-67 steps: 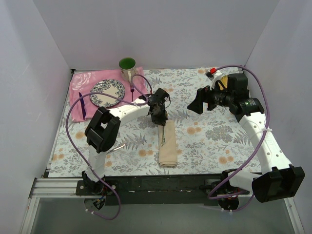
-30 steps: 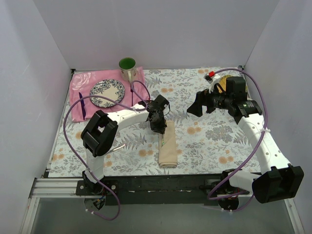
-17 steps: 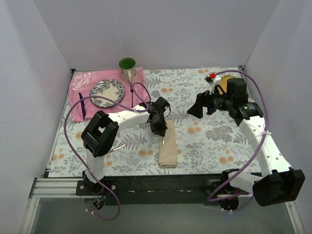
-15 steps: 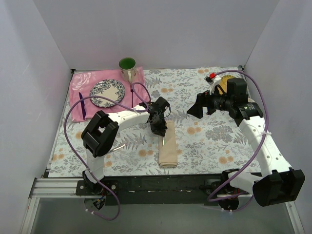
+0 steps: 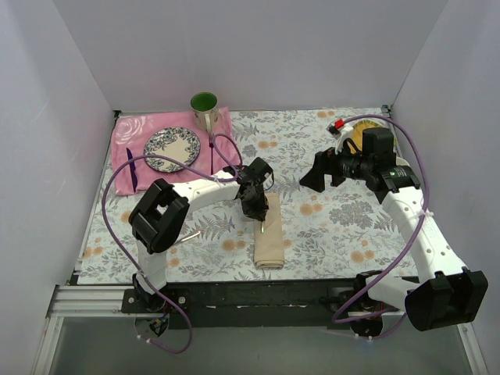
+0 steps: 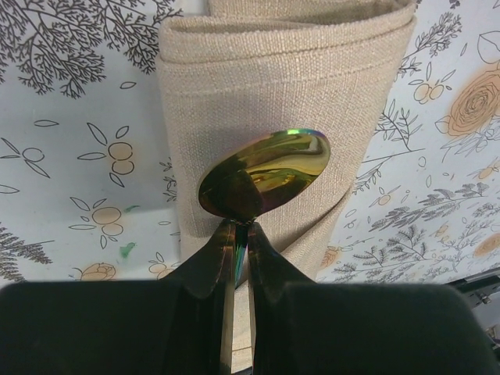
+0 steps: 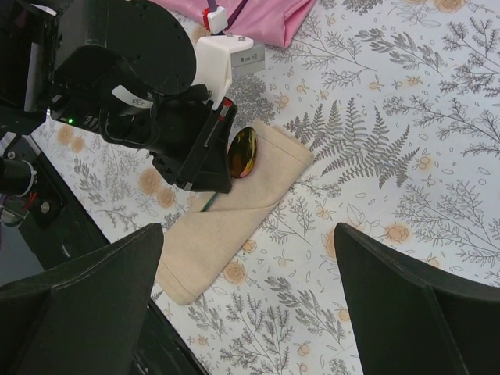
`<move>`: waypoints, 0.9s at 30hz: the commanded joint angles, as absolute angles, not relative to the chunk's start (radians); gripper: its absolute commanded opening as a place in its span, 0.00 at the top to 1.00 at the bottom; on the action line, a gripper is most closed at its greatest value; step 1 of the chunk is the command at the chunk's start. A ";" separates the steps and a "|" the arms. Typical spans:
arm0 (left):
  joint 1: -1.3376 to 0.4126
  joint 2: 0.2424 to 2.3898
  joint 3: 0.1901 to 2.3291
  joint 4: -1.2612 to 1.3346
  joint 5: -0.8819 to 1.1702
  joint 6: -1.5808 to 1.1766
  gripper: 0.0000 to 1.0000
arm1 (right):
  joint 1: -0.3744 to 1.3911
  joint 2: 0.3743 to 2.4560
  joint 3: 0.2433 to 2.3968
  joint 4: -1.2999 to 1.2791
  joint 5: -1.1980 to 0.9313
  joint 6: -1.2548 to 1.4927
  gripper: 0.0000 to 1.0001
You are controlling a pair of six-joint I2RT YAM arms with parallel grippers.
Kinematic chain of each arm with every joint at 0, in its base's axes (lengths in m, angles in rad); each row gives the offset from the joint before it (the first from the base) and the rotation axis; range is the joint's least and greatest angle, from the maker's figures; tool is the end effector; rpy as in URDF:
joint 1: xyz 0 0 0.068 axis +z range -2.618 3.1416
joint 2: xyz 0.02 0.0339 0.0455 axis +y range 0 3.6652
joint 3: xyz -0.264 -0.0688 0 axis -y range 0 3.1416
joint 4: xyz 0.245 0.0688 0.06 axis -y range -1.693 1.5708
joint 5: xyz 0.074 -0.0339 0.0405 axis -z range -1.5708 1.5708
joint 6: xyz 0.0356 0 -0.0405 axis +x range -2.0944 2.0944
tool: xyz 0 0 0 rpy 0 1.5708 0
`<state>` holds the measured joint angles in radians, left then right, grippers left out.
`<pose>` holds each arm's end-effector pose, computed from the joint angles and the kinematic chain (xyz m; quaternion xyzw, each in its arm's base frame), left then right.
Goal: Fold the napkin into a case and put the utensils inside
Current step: Insert the spoon into the folded napkin.
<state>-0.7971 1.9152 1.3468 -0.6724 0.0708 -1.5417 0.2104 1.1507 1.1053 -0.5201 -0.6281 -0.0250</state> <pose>0.2661 -0.2760 0.1771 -0.3532 0.9204 -0.1647 0.0320 0.2368 0.0720 0.3483 -0.2457 0.8102 0.3120 0.4312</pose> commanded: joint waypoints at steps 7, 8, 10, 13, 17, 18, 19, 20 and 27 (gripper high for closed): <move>-0.810 1.815 1.319 -0.672 0.077 -1.565 0.95 | 0.207 1.114 1.095 -0.479 -0.647 -0.014 0.01; -0.810 1.815 1.319 -0.673 0.074 -1.563 0.93 | 0.207 1.114 1.094 -0.479 -0.647 -0.014 0.01; -0.810 1.816 1.319 -0.670 0.078 -1.563 0.86 | 0.207 1.108 1.091 -0.480 -0.646 -0.014 0.01; -0.810 1.819 1.319 -0.666 0.080 -1.565 0.82 | 0.207 1.103 1.091 -0.482 -0.644 -0.014 0.01; -0.810 1.821 1.325 -0.667 0.077 -1.560 0.80 | 0.207 1.100 1.089 -0.482 -0.641 -0.014 0.01; -0.810 1.821 1.325 -0.666 0.075 -1.560 0.80 | 0.207 1.100 1.088 -0.482 -0.641 -0.014 0.01; -0.810 1.821 1.328 -0.664 0.069 -1.559 0.80 | 0.207 1.101 1.088 -0.480 -0.643 -0.014 0.01; -0.810 1.819 1.331 -0.666 0.064 -1.557 0.80 | 0.207 1.098 1.086 -0.480 -0.643 -0.015 0.01; -0.787 1.740 1.459 -0.635 -0.103 -1.458 0.74 | 0.207 1.112 1.106 -0.485 -0.638 -0.020 0.01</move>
